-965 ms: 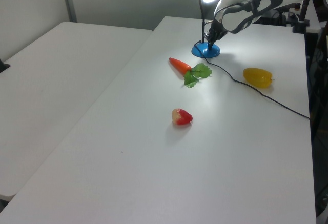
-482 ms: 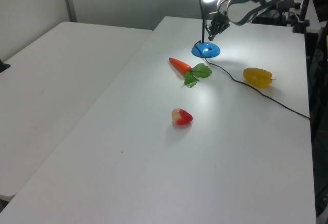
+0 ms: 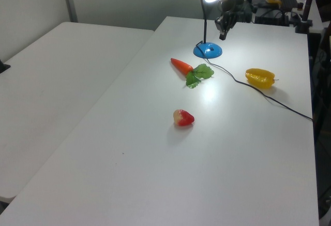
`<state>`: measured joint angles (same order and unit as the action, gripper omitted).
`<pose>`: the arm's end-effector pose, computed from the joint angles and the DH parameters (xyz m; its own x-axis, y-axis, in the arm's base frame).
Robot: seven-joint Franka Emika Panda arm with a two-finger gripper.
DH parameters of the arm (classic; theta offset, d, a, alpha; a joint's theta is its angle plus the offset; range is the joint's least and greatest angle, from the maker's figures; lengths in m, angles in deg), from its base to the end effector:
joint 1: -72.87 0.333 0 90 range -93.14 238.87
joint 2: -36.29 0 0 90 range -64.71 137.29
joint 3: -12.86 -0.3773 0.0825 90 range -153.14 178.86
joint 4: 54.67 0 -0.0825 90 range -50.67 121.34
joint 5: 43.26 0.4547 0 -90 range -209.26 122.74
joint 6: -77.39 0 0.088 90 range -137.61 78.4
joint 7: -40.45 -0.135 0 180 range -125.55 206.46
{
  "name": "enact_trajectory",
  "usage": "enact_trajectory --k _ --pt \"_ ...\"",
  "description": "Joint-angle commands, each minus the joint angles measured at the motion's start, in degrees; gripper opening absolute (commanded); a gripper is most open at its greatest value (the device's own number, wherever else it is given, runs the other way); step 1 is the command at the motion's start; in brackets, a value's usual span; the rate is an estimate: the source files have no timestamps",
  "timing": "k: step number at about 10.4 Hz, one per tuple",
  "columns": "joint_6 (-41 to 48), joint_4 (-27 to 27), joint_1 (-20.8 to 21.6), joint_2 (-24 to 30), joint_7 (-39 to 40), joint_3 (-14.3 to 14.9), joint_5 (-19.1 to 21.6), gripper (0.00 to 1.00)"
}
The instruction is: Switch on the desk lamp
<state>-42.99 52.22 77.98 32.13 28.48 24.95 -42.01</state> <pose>0.6677 -0.0773 0.4991 0.9302 -0.3307 0.1591 -0.3288 -0.9436 -0.0390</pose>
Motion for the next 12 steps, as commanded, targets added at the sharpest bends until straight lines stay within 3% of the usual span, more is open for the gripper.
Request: enact_trajectory --k 1,2,3,4,12 --pt "12.16 -2.9 4.11 2.49 8.34 1.0 -0.28 0.23" --pt "15.23 -4.3 4.21 3.63 11.24 0.92 0.15 0.48" --pt "19.61 -6.49 4.12 3.64 14.23 0.91 0.24 0.93" --pt "23.92 -7.99 4.03 3.46 17.39 0.91 0.16 1.0" --pt "25.1 -10.46 1.84 2.58 16.81 0.56 0.16 1.0"
